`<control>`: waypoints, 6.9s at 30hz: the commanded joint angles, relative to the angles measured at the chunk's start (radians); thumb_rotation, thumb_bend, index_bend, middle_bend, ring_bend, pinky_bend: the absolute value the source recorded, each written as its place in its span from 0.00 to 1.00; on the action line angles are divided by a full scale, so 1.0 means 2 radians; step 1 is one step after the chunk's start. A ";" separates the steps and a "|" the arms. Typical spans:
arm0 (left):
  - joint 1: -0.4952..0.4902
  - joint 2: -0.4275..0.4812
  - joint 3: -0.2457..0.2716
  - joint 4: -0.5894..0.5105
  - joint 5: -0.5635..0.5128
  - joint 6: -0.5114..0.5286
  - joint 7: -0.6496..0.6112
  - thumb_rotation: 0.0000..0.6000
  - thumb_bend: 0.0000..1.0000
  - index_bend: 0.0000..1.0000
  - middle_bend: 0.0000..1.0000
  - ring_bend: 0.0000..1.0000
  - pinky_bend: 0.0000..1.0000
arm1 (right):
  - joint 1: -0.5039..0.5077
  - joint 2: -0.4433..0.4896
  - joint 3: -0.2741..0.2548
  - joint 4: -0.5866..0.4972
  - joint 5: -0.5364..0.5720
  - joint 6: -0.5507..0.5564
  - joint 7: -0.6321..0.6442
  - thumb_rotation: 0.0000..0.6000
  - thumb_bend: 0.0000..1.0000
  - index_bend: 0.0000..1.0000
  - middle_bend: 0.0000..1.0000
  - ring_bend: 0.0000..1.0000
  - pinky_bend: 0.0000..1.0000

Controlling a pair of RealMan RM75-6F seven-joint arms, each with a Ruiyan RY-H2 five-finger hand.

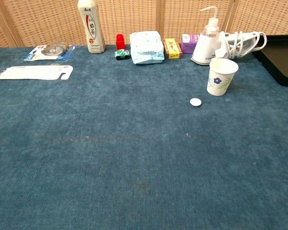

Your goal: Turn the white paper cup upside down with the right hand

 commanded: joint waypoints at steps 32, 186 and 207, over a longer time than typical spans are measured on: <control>-0.016 -0.005 -0.008 -0.009 0.006 -0.017 0.016 1.00 0.20 0.37 0.40 0.27 0.20 | 0.145 0.009 0.093 0.004 0.091 -0.170 0.041 0.64 0.28 0.21 0.27 0.29 0.27; -0.014 -0.015 -0.001 0.045 -0.004 -0.034 -0.030 1.00 0.20 0.37 0.40 0.27 0.20 | 0.332 -0.177 0.046 0.248 0.145 -0.243 -0.108 0.65 0.23 0.38 0.30 0.27 0.18; -0.013 -0.016 0.001 0.050 -0.010 -0.041 -0.032 1.00 0.20 0.37 0.40 0.27 0.20 | 0.364 -0.211 0.015 0.341 0.089 -0.262 -0.168 0.64 0.23 0.38 0.30 0.27 0.17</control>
